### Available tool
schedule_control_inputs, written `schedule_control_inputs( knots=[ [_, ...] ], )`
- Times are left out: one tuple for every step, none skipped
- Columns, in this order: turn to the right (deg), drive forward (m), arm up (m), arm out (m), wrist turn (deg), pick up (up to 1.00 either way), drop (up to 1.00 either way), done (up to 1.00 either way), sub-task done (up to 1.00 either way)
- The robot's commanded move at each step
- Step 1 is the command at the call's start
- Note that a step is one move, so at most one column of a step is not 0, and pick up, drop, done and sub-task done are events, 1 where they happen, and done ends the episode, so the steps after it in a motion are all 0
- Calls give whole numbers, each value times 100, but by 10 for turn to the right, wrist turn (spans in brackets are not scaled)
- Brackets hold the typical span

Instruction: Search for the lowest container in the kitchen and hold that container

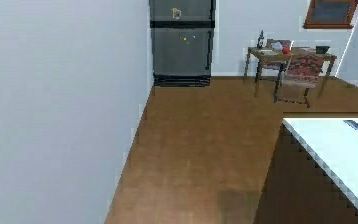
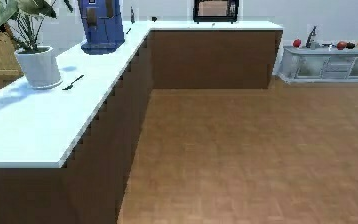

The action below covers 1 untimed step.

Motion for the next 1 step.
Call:
schedule_control_inputs(
  knots=[
    [0, 100, 0, 0, 0, 0, 0, 0, 0]
  ],
)
